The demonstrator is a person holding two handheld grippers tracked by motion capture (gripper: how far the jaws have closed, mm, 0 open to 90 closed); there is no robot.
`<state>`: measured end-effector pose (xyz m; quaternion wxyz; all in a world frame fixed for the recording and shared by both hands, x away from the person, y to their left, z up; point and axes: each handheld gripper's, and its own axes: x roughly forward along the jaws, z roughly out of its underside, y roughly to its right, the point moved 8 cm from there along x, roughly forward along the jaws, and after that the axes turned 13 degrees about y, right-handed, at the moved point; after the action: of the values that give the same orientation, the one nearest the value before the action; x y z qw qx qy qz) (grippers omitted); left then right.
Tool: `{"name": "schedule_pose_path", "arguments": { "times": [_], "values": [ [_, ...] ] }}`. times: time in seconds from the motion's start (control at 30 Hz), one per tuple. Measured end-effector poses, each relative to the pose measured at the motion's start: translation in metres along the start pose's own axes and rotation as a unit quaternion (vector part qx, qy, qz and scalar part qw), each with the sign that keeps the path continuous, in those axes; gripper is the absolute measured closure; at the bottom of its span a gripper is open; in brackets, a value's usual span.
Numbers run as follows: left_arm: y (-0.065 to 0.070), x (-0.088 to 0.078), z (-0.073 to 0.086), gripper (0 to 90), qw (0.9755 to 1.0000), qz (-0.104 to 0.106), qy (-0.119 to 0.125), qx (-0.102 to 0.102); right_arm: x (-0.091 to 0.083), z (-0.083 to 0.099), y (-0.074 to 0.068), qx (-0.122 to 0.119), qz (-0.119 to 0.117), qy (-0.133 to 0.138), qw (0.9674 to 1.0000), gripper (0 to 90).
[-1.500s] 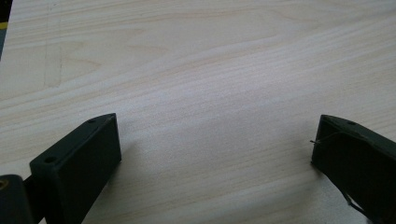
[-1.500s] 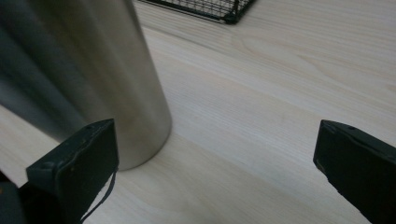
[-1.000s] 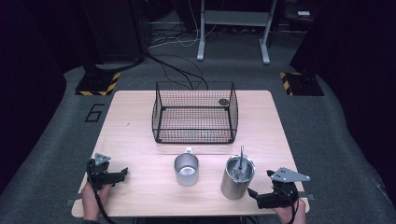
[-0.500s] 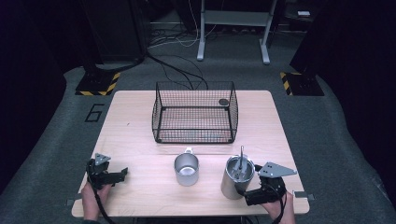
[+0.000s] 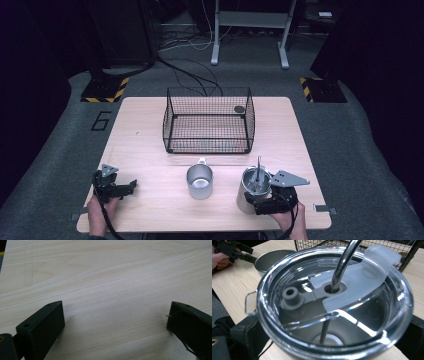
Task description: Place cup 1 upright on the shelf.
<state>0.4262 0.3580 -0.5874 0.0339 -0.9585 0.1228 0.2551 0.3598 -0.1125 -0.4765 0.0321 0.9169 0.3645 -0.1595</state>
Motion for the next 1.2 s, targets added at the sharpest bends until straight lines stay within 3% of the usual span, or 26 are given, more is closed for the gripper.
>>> {"name": "schedule_pose_path", "arguments": {
  "times": [0.53, 1.2],
  "values": [
    [0.0, 0.0, 0.0, 1.2, 1.0, 0.0, -0.001, 0.001, 0.003, -0.002, -0.003, -0.021, 0.021, -0.001, 0.9996, 3.3],
    [0.0, 0.0, 0.0, 1.2, 1.0, 0.0, 0.0, 0.001, -0.003, -0.017, 0.004, -0.014, 0.033, 0.022, 0.9991, 3.4]
  ]
}}
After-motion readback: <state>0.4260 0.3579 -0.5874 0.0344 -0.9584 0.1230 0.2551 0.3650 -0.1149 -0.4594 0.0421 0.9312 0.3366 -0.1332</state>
